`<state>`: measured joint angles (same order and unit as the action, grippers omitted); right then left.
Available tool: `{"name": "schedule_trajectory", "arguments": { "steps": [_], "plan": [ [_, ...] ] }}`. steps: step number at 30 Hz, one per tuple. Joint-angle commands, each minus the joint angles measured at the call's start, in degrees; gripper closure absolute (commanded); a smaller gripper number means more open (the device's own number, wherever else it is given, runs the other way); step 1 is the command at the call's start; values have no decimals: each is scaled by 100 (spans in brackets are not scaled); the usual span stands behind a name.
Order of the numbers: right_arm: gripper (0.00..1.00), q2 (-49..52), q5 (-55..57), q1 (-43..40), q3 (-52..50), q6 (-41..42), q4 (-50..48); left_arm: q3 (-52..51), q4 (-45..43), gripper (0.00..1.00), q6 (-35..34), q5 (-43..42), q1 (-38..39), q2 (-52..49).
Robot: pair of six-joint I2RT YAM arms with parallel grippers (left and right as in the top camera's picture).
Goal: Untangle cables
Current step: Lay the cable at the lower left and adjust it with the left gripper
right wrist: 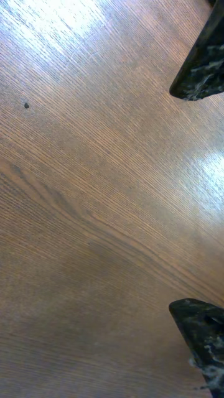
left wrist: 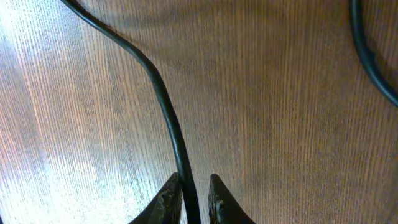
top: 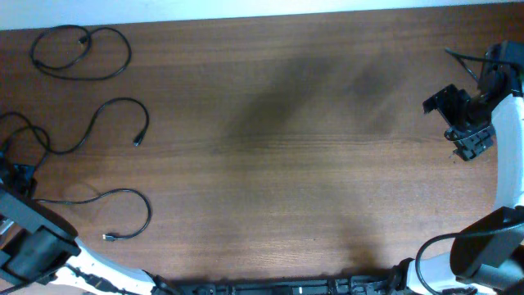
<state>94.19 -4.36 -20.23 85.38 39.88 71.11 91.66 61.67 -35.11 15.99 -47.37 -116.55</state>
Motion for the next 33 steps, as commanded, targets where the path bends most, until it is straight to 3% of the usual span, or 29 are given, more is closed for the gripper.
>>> {"name": "schedule_trajectory", "arguments": {
  "steps": [1,4,8,12,16,19,20,21,22,24,26,28,29,33],
  "plan": [
    [2,-17,55,-7,28,-48,4,-87,-72,99,-22,-48,-39,-76],
    [2,-17,55,-7,28,-48,4,-87,-308,100,-20,-560,-39,-76],
    [2,-17,55,-4,28,-48,4,-87,-509,100,-20,-640,-39,-203],
    [2,-17,52,-7,28,-48,4,-87,-706,100,-15,-1276,-46,-876],
    [1,-17,55,-7,28,-48,4,164,-802,100,354,-1261,-46,-852],
    [1,-17,55,-7,28,-48,4,728,-345,82,352,-1283,-46,-710],
    [2,-17,55,-7,28,-48,4,938,-184,57,354,-1285,-50,-638],
    [2,-17,55,-7,28,-48,4,1088,-13,11,356,-1285,-50,-544],
    [2,-17,52,-7,28,-48,4,1261,173,2,354,-1287,-50,-437],
    [2,-17,55,-7,28,-48,4,1331,275,1,354,-1329,-50,-229],
    [2,-17,55,-7,28,-48,4,1329,273,13,356,-1322,-50,-181],
    [2,-17,52,-7,28,-48,4,1318,352,36,354,-1327,-35,-184],
    [2,-17,55,-7,28,-48,4,1268,361,41,352,-1333,-9,-184],
    [2,-17,55,-7,28,-48,4,483,138,40,289,-1331,79,-184]
  ]
}}
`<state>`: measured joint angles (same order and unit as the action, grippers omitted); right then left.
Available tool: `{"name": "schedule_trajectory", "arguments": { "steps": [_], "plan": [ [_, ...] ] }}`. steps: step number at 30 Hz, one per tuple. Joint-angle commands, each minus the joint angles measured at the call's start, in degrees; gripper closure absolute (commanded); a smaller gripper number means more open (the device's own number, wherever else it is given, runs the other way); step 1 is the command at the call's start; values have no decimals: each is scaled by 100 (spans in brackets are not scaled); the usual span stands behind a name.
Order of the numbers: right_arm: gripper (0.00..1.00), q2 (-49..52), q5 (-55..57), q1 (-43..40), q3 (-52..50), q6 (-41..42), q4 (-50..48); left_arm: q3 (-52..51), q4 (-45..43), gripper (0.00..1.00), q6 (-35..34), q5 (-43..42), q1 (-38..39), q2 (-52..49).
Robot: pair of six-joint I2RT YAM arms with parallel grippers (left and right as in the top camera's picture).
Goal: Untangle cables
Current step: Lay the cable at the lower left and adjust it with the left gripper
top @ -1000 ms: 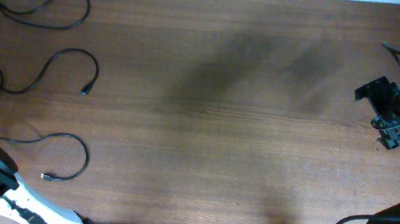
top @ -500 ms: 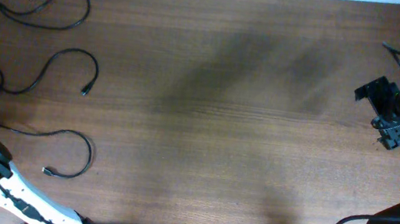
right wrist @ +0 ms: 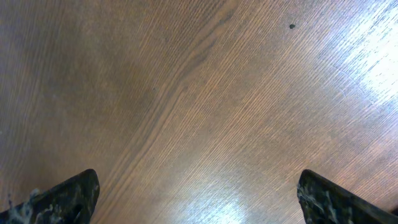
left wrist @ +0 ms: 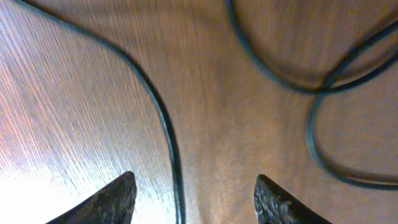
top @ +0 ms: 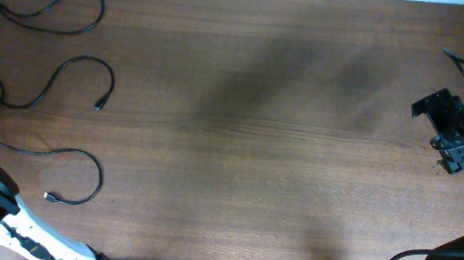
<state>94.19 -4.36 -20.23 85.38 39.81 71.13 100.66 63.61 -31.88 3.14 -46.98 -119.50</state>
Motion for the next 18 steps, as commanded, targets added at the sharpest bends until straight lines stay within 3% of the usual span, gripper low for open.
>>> {"name": "schedule_trajectory", "arguments": {
  "steps": [1,3,5,7,11,18],
  "plan": [
    [2,-17,55,-4,28,-42,2,-636,-98,45,-216,-48,39,109],
    [1,-17,55,-7,28,-42,2,-695,-146,54,-216,-63,50,109],
    [2,-17,52,-7,28,-42,2,-697,-144,54,-214,-66,50,109],
    [2,-17,55,-7,28,-42,2,-457,-92,46,-210,-83,37,125],
    [2,-17,52,-7,28,-42,2,-109,173,48,-214,-107,46,273],
    [2,-17,55,-7,28,-42,2,-911,-101,54,-496,-107,72,273]
  ]
}}
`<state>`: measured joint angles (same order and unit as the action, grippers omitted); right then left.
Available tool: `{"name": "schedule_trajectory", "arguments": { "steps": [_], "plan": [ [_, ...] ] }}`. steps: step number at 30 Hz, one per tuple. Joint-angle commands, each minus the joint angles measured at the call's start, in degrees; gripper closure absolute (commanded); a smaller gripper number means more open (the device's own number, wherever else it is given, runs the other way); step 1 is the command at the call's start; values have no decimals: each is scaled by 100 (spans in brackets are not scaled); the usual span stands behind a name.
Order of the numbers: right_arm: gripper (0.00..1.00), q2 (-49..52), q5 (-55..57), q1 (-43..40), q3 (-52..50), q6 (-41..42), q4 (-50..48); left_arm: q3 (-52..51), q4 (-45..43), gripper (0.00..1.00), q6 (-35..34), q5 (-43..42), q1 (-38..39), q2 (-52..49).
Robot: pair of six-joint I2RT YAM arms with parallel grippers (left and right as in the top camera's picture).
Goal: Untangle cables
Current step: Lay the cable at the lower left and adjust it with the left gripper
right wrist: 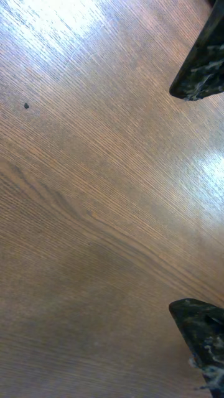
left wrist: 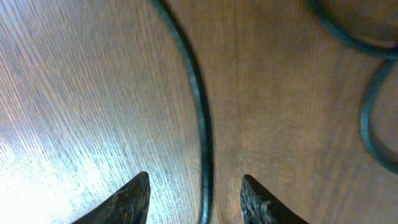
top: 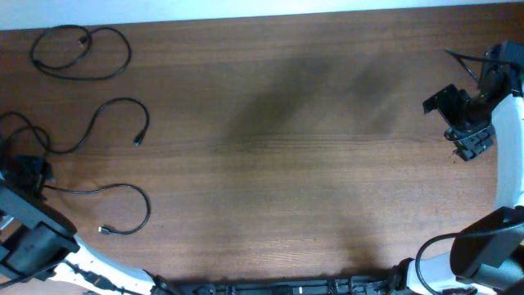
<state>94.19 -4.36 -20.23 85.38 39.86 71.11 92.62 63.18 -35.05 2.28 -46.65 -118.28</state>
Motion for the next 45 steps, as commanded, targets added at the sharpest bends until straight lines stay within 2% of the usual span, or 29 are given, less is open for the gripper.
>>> {"name": "schedule_trajectory", "arguments": {
  "steps": [1,4,7,19,24,27,29,30,32,33,37,42,45],
  "plan": [
    [2,-17,55,-7,28,-46,4,-107,-57,55,-179,-17,39,151],
    [2,-17,55,-7,28,-46,4,-107,-129,58,-181,-22,39,151],
    [2,-17,55,-4,28,-46,4,28,-258,44,-179,15,39,175],
    [2,-17,55,-7,28,-46,4,74,-216,54,-179,0,39,575],
    [2,-17,55,-7,28,-46,4,-507,-446,54,-442,-70,39,557],
    [2,-17,52,-7,28,-46,4,-509,-452,57,-442,-284,39,557],
    [2,-17,55,-7,28,-46,4,-511,-487,67,-442,-262,39,557],
    [2,-17,55,-7,28,-46,4,-511,-529,73,-439,-238,39,557],
    [2,-17,55,-4,28,-46,4,-533,-612,96,-439,-232,39,557],
    [2,-17,52,-7,28,-46,4,-581,-680,100,-439,-229,39,555],
    [2,-17,55,-7,28,-46,4,-1082,-1445,100,-439,-232,26,546],
    [2,-17,55,-7,28,-46,4,-1309,-1906,100,-439,-205,11,535],
    [2,-17,55,-7,28,-46,4,-1309,-1919,100,-437,96,11,527]
  ]
}}
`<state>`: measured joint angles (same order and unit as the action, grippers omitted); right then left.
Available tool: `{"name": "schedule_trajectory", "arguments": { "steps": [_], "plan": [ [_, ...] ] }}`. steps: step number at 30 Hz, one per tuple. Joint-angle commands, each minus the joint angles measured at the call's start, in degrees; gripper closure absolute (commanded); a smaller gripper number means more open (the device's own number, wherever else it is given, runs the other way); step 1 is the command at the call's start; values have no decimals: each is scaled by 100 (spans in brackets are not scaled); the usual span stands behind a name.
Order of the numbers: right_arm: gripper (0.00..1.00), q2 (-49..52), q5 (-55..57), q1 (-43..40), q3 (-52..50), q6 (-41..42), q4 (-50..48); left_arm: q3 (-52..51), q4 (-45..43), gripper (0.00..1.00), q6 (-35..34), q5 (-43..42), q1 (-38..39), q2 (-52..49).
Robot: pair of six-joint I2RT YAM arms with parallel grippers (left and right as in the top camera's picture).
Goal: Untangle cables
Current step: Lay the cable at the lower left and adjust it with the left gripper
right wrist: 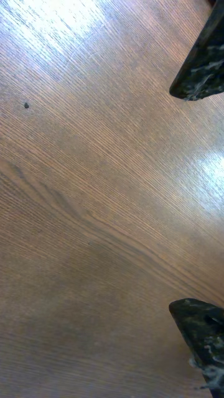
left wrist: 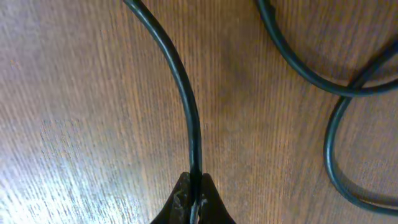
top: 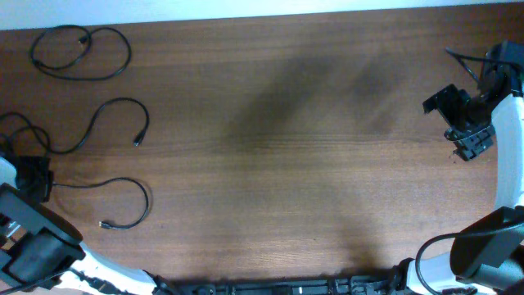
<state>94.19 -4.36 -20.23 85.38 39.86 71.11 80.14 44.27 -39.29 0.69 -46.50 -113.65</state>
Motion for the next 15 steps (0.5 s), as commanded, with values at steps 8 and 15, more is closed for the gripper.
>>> {"name": "schedule_trajectory", "arguments": {
  "steps": [8,15],
  "plan": [
    [2,-17,52,-7,28,-46,4,-61,-286,100,33,439,-66,-380],
    [2,-17,52,-7,28,-46,4,610,166,54,28,-1373,-63,-85]
  ]
}}
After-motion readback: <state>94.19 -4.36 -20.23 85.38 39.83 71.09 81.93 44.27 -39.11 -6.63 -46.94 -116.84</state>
